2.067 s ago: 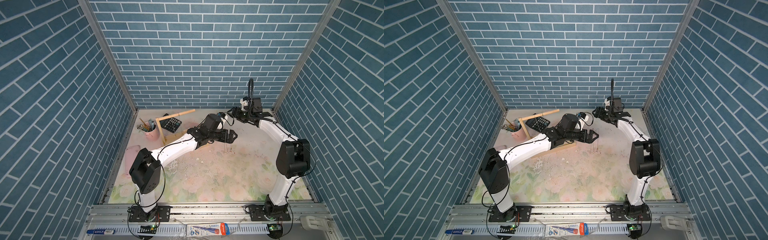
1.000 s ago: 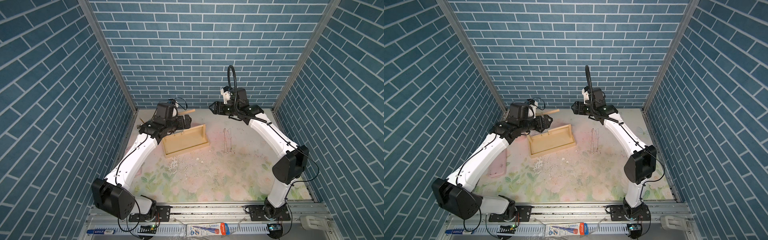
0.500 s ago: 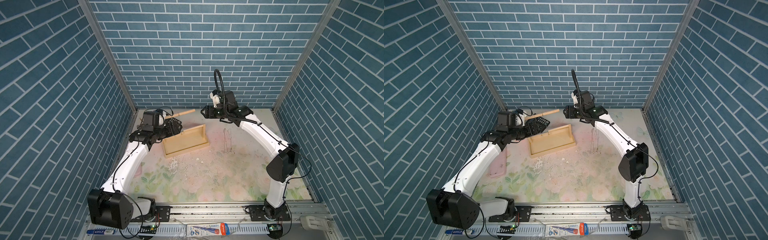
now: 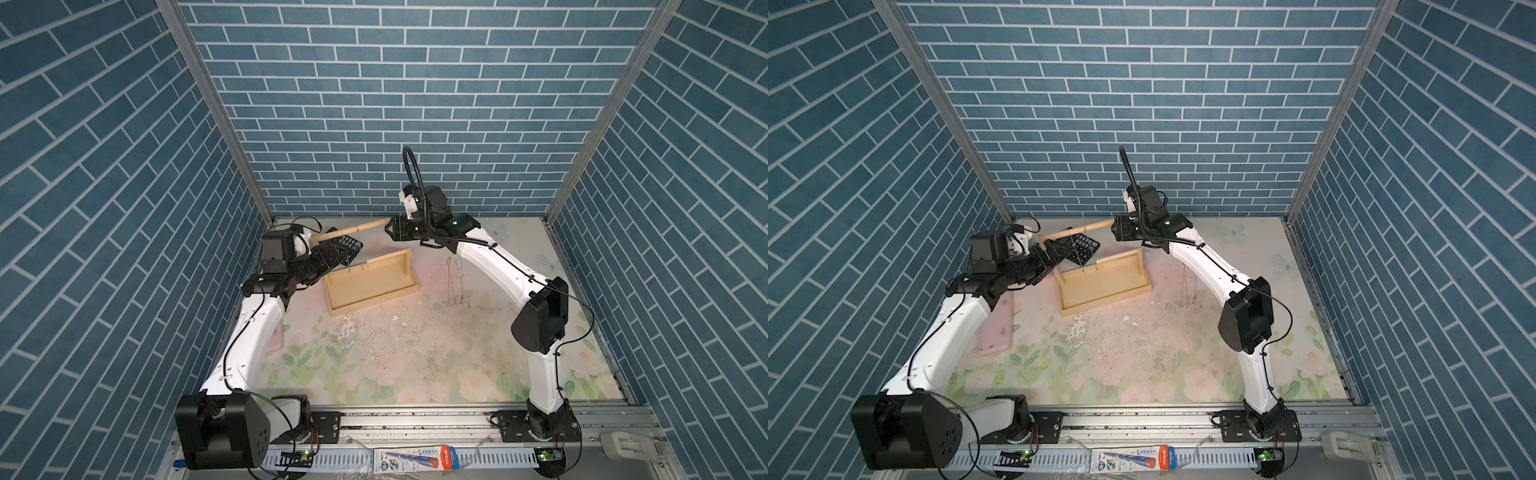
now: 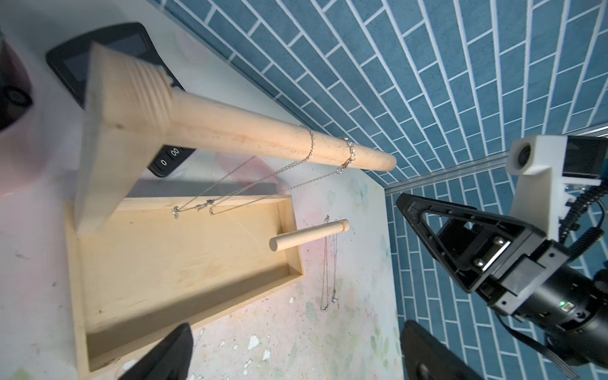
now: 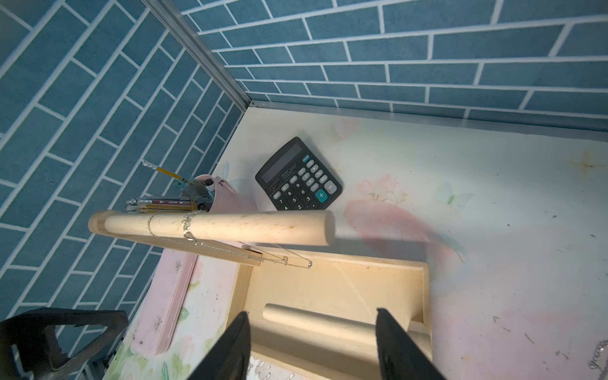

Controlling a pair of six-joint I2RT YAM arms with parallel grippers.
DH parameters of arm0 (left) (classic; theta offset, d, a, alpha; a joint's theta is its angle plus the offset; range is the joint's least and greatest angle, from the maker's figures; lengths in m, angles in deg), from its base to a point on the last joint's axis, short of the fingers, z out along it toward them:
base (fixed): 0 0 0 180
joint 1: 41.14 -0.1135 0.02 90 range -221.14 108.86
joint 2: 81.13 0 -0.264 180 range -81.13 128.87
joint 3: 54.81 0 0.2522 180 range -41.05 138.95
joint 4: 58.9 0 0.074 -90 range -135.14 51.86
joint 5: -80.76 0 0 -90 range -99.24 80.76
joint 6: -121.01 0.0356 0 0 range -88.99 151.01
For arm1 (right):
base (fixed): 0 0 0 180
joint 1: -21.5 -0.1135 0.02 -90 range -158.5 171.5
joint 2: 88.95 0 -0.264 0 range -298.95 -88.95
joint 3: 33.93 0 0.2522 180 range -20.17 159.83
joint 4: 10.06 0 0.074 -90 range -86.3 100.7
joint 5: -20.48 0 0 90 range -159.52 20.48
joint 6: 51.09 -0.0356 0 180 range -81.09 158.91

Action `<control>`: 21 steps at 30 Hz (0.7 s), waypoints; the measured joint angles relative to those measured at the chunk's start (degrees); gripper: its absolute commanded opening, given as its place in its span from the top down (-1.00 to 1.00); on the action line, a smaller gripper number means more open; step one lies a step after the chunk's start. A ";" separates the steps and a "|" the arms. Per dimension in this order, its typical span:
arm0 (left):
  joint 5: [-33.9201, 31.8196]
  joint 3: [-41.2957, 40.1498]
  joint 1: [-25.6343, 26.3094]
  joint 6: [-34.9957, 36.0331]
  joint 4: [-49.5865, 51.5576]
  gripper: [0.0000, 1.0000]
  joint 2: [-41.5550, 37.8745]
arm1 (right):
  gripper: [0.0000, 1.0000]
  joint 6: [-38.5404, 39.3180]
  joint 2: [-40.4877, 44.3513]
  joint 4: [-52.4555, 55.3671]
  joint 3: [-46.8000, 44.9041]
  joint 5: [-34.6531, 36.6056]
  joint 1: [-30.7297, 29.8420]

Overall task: Take the necklace off the jewelry display stand
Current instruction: Take off the necklace from the stand.

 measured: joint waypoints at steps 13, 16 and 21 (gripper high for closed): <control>4.33 -2.49 -2.38 -1.51 -3.10 -0.99 -0.24 | -0.10 0.02 -1.18 -5.38 1.57 3.74 -4.26; 5.42 -4.02 -3.48 -1.46 -4.87 -0.99 -0.96 | -0.08 0.00 -2.32 -6.60 1.60 4.17 -4.76; 7.50 -6.91 -4.66 -2.12 -8.39 -0.99 -1.09 | -0.06 0.00 -5.22 -7.19 2.67 4.37 -5.20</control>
